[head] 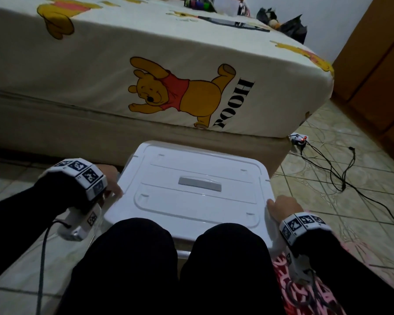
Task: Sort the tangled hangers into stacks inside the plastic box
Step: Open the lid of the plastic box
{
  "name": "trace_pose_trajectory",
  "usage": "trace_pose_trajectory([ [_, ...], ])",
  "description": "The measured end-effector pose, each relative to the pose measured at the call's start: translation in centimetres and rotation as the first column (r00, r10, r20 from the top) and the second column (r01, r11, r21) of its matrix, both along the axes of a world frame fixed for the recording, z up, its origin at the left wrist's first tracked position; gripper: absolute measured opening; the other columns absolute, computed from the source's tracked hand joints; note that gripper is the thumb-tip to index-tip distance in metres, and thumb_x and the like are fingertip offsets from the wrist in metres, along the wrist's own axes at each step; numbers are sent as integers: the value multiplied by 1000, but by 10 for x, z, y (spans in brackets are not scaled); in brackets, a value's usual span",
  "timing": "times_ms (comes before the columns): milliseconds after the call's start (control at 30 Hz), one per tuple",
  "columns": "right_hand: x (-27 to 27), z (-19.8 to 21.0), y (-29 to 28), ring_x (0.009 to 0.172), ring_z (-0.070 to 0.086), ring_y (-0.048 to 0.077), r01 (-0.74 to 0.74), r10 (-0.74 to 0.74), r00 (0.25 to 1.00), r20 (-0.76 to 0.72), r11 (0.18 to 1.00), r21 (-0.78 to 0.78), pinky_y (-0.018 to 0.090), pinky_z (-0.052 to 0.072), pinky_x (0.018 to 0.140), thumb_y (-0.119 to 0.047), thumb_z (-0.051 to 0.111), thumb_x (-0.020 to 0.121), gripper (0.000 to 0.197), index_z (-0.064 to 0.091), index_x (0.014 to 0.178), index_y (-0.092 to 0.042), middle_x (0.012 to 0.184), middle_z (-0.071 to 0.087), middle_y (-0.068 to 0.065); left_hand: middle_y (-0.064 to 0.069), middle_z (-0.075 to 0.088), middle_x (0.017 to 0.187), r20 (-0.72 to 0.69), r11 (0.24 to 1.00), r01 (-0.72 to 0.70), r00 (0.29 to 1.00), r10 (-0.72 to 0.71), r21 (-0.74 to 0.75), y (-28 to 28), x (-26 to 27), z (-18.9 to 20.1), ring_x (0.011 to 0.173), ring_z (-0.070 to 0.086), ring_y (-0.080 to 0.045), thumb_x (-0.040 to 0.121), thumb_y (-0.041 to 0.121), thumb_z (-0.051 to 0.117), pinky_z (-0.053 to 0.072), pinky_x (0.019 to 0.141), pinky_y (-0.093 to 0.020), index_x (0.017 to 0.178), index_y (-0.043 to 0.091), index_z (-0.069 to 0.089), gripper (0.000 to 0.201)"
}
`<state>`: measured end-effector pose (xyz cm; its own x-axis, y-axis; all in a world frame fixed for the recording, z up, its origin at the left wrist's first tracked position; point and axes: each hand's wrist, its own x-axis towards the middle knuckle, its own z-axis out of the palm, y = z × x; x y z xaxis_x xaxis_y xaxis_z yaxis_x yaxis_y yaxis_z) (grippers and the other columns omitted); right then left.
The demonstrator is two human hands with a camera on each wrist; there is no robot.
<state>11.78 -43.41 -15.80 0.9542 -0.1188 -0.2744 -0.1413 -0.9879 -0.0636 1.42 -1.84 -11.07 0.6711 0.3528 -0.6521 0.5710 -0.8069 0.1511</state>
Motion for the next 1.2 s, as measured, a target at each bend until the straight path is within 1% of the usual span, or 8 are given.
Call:
trace_pose_trajectory([
  [133, 14, 22, 1, 86, 60, 29, -35, 31, 996, 86, 998, 52, 27, 40, 66, -28, 53, 89, 23, 59, 89, -6, 90, 61, 13, -16, 63, 74, 48, 997, -56, 997, 58, -57, 15, 3, 18, 60, 58, -24, 87, 23, 68, 48, 60, -30, 96, -15, 67, 38],
  [300, 44, 76, 0, 90, 61, 35, 48, -79, 993, 83, 946, 321, 31, 44, 72, -28, 52, 90, 34, 68, 95, 2, 102, 64, 22, -14, 59, 66, 232, 987, -147, 960, 158, -64, 40, 14, 47, 56, 54, -24, 88, 27, 66, 47, 51, -29, 82, -5, 65, 32],
  [400, 55, 101, 5, 48, 53, 27, 253, -217, 963, -161, 508, 823, 34, 46, 57, -26, 45, 93, 28, 52, 101, 0, 75, 51, 20, -10, 59, 61, 370, 943, -249, 873, 317, -221, 57, 26, 63, 48, 51, -17, 92, 34, 58, 44, 33, -22, 83, -1, 62, 36],
  [467, 60, 110, 8, 55, 52, 26, 322, -200, 943, -265, 363, 874, 37, 47, 66, -41, 42, 93, 42, 48, 108, -2, 74, 48, 17, -11, 67, 69, 357, 832, -319, 790, 498, -454, 63, 34, 72, 57, 57, -17, 95, 43, 49, 50, 43, -26, 104, -1, 63, 48],
  [600, 74, 109, 18, 78, 54, 29, 264, -139, 963, -230, 340, 903, 39, 49, 69, -69, 44, 83, 71, 57, 102, -2, 91, 54, 17, -14, 67, 100, 374, 749, -343, 704, 604, -566, 61, 52, 74, 94, 62, -27, 75, 81, 42, 50, 79, -40, 113, 5, 58, 87],
  [700, 84, 94, 33, 81, 55, 28, 268, -151, 963, -224, 413, 871, 36, 49, 67, -82, 44, 71, 84, 57, 99, -4, 91, 55, 14, -15, 64, 106, 418, 777, -341, 692, 588, -529, 50, 64, 61, 99, 60, -29, 59, 89, 47, 50, 80, -42, 120, 7, 52, 102],
  [933, 110, 39, 48, 59, 50, 19, 330, -289, 933, -213, 458, 825, 29, 40, 52, -90, 42, 62, 79, 56, 74, -13, 70, 52, 5, -19, 60, 116, 432, 795, -386, 685, 587, -468, 44, 96, 17, 104, 58, -33, 72, 85, 38, 48, 89, -46, 129, -1, 49, 103],
  [1200, 131, -9, 46, 101, 54, 27, 294, -279, 947, -160, 550, 782, 32, 34, 82, -75, 32, 82, 86, 52, 129, -5, 124, 58, 19, -15, 55, 116, 301, 761, -396, 748, 592, -513, 35, 114, -27, 100, 54, -30, 75, 80, 41, 42, 79, -38, 136, 4, 43, 98],
])
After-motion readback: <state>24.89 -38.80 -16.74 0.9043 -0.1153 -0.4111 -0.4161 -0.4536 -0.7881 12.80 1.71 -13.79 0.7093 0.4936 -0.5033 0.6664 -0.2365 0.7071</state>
